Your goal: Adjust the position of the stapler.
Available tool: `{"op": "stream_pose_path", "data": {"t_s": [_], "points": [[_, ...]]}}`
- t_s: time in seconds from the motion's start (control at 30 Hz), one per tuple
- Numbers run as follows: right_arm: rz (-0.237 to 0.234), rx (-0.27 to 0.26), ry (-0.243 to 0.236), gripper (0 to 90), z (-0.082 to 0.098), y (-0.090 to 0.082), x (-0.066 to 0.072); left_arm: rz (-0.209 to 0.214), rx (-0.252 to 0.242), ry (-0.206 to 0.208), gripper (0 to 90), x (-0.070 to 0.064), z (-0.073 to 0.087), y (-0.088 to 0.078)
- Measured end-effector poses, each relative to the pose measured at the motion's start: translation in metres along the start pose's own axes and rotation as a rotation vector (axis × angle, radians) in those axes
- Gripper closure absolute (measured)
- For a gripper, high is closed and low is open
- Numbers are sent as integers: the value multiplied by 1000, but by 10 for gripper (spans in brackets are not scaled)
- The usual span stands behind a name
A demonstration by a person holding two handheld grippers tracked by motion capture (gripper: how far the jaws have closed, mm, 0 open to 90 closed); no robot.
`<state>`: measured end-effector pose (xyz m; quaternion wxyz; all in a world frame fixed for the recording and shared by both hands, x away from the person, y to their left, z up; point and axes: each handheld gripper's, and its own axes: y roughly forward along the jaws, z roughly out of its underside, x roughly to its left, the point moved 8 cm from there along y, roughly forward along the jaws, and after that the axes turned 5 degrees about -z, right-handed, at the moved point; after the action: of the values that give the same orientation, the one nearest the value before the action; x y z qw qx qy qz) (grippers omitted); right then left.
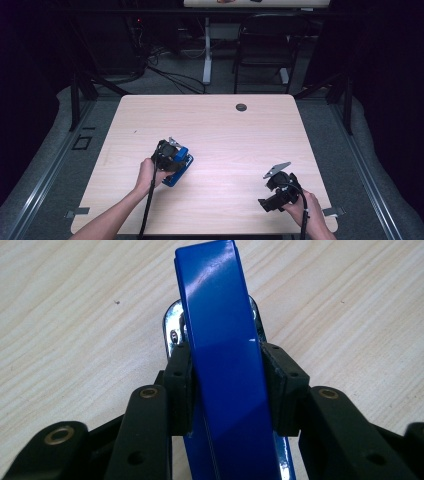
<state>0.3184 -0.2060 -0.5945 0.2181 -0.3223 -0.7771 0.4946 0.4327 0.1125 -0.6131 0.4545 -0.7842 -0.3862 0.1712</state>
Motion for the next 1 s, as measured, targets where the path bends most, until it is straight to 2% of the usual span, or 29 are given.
{"op": "stream_pose_path", "data": {"t_s": [0.3,0.33,0.37,0.6,1.0], "points": [[-1,0,-2,90,0,0,0,70,-3,68,651,-7,0,-3],[-2,0,-2,90,0,0,0,68,-3,78,652,-8,0,-3],[-1,1,-2,90,0,0,0,90,-4,87,653,-10,0,-3],[-9,3,1,90,0,0,1,123,-2,143,659,-17,1,-4],[-10,11,-2,91,1,1,0,160,-15,200,661,-25,1,-5]]}}
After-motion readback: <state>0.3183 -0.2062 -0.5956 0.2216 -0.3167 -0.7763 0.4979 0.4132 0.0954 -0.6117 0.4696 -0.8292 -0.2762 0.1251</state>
